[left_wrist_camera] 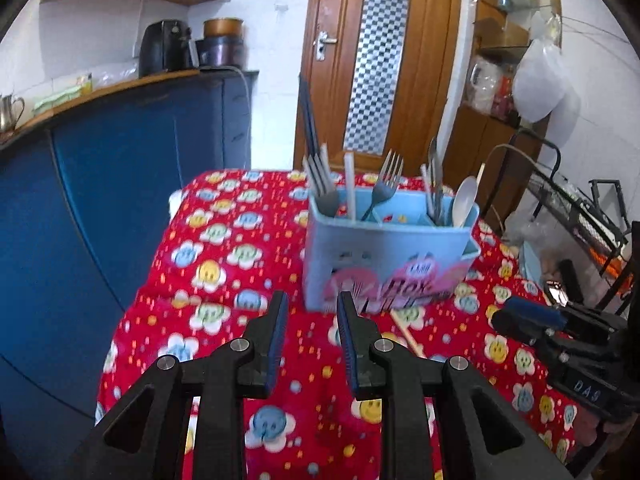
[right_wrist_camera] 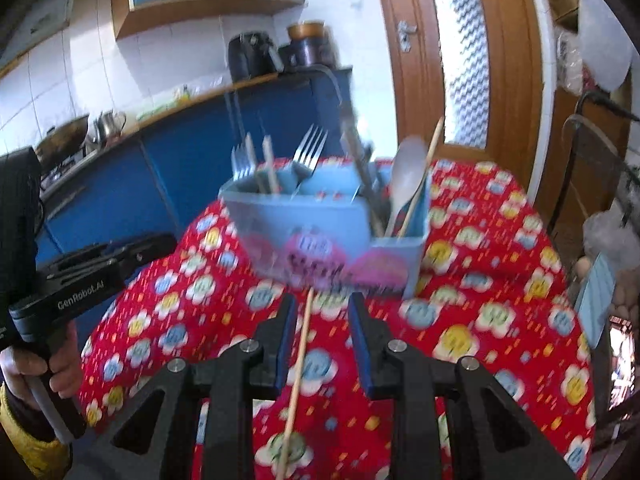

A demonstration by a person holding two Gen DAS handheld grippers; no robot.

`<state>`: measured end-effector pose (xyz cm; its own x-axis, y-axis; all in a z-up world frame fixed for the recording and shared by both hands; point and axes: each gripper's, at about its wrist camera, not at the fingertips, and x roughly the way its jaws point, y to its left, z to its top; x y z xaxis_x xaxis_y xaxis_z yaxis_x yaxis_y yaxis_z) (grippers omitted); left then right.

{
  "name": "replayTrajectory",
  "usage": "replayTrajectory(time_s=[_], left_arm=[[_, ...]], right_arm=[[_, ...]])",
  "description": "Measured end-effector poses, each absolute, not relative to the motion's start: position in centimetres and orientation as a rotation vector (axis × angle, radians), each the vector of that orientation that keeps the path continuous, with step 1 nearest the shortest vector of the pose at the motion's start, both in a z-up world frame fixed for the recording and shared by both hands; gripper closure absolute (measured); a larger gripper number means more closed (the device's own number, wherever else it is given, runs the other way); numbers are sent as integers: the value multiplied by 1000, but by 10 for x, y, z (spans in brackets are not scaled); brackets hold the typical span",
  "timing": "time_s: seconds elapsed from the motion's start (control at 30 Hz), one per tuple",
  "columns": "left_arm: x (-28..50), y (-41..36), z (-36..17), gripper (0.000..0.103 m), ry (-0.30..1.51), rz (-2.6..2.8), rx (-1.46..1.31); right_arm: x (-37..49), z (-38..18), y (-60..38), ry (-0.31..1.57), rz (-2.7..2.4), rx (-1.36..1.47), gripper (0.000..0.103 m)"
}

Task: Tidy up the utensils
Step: 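Grasp the last wooden chopstick with the right gripper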

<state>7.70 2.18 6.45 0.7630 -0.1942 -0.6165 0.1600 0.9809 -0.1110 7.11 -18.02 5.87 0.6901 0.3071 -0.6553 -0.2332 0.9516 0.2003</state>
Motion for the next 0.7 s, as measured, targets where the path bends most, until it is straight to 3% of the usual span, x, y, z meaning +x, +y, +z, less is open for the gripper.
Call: replayTrajectory(time_s=[0.7], left_arm=[[70,36,28,77,781,-172,-60]], right_arm=[[86,9,-139,1056,345,-50,75]])
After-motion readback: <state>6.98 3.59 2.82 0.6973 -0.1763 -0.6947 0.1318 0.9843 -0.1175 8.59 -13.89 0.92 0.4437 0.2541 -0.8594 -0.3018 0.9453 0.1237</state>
